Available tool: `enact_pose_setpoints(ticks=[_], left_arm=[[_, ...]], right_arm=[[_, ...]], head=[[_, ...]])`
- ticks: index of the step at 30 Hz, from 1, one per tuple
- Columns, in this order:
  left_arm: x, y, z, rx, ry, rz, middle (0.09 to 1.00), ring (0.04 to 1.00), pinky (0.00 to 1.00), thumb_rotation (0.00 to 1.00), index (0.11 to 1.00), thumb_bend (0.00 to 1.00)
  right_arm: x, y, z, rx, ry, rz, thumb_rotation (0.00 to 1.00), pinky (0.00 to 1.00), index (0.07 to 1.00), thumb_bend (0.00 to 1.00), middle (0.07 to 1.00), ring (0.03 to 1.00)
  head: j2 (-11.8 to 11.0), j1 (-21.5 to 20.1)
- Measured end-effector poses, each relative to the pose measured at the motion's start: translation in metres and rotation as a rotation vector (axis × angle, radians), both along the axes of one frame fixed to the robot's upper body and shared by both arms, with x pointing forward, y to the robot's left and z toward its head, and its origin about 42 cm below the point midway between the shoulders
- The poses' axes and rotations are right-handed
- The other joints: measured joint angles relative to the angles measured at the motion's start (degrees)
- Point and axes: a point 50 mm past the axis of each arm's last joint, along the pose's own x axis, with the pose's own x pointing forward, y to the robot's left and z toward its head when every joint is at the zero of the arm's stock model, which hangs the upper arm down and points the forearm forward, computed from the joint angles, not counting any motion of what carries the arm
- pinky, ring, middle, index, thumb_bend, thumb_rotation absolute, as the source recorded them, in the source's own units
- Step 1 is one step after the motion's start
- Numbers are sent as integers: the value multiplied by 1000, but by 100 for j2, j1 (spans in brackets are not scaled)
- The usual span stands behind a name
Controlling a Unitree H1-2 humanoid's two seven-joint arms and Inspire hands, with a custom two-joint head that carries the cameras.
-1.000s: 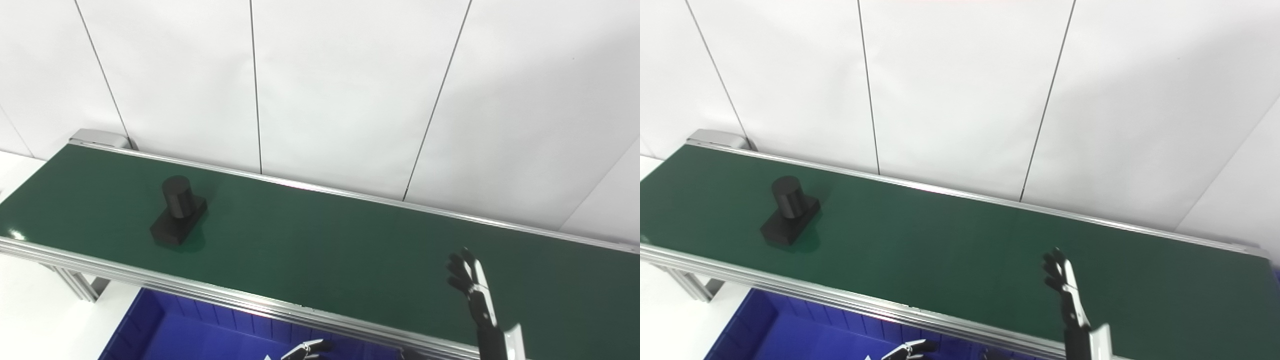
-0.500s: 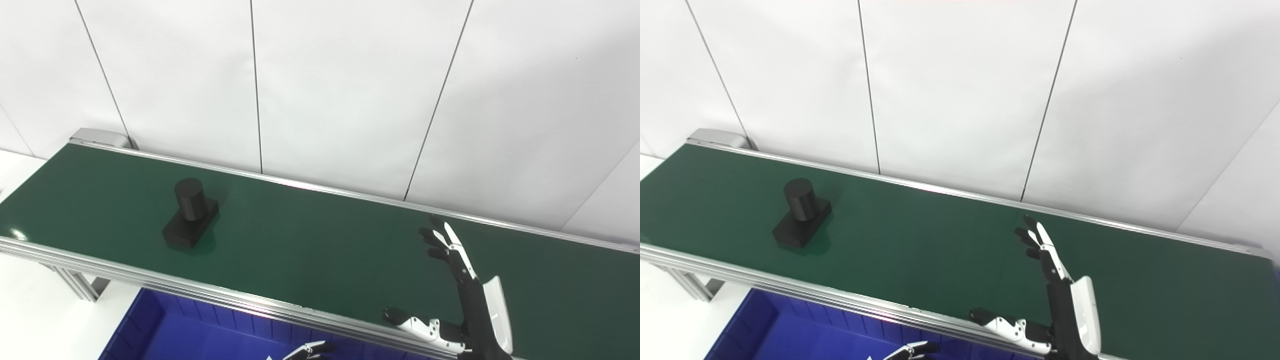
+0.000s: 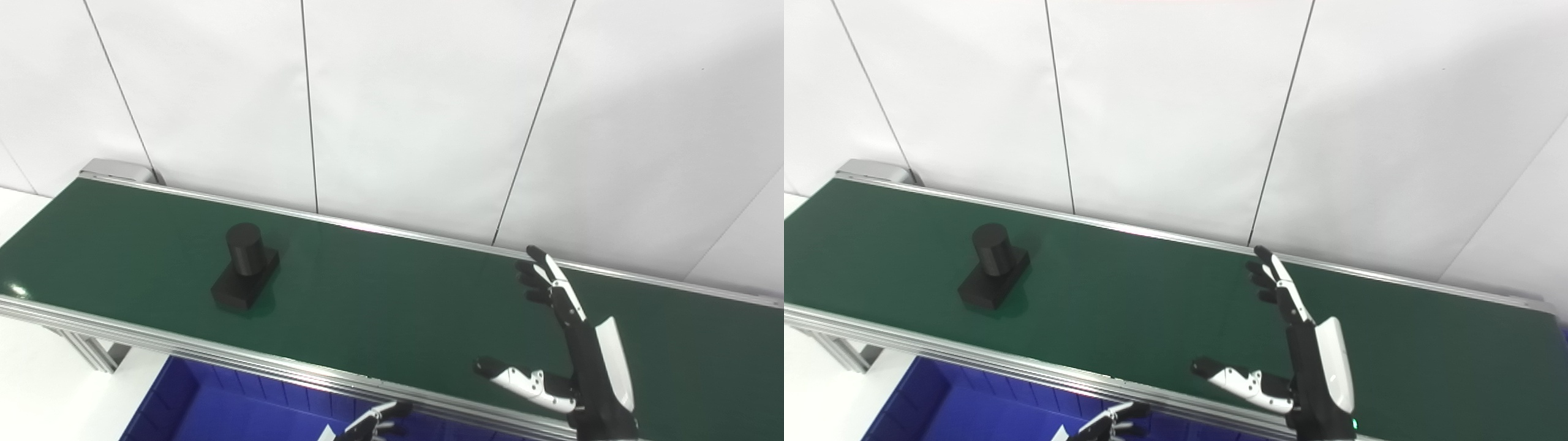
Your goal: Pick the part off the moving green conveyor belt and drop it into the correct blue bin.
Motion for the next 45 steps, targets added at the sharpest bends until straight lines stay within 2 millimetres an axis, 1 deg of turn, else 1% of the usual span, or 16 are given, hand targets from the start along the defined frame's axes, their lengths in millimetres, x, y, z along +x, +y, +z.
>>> enact_pose_setpoints(ticks=[2,3,5,7,10,11,14,17,21,29,33,35,38,40,42,45], left_arm=[[-1,-1,3,-6,-4,-8,864,776,639,193,856,833],[-2,-2,3,-8,-1,-10,871,806,675,193,856,824],[-5,-3,2,-8,10,-18,871,804,668,200,859,820],[-6,-2,2,-7,15,-22,877,806,671,218,865,819],[-9,0,6,-8,17,-15,891,827,711,240,872,819],[-10,0,8,-10,14,-13,907,859,766,232,878,818],[-11,-2,11,-21,13,-13,922,867,769,221,885,814],[-13,-5,16,-37,6,-3,942,922,897,222,883,818],[-20,-5,16,-41,27,12,967,973,987,230,883,820],[-21,-10,18,-82,55,52,996,984,959,239,893,821],[-22,-13,18,-88,58,72,977,980,960,268,893,825],[-23,-14,18,-88,62,79,975,981,962,272,891,824],[-25,-15,17,-75,64,77,973,979,960,279,883,826],[-27,-15,16,-75,72,82,967,949,934,277,875,838],[-30,-16,14,-77,84,90,965,953,914,287,872,846],[-31,-18,8,-80,109,103,962,950,903,283,869,849]], right_arm=[[3,0,3,8,-9,5,577,758,947,840,858,821],[5,0,5,10,-13,8,570,781,949,848,860,819],[8,0,8,13,-17,16,573,792,952,851,863,818],[11,0,10,16,-13,21,589,796,953,848,862,820],[17,-1,15,11,-16,20,596,793,949,847,857,827],[19,-1,16,10,-17,17,591,789,947,847,858,832],[24,-1,21,7,-26,18,591,793,946,847,863,838],[28,-2,24,5,-27,14,588,799,942,850,862,837],[30,-3,25,-2,-14,18,589,807,943,847,865,846],[40,-3,28,-18,-13,41,596,748,938,856,856,824],[45,-4,28,-32,6,53,599,698,932,862,845,802],[48,-3,28,-43,12,65,590,705,931,864,846,806],[55,0,26,-48,27,74,579,714,927,865,848,811],[56,1,27,-49,25,80,579,723,923,867,843,813],[59,5,27,-54,27,94,577,754,921,876,844,815],[65,10,23,-65,50,111,577,760,922,871,845,810]], head=[[61,9],[79,26],[79,26],[193,53],[263,61],[307,70],[378,88],[404,105],[439,246],[360,510],[290,790],[290,791],[229,957],[185,1028],[97,1107],[62,1108]])
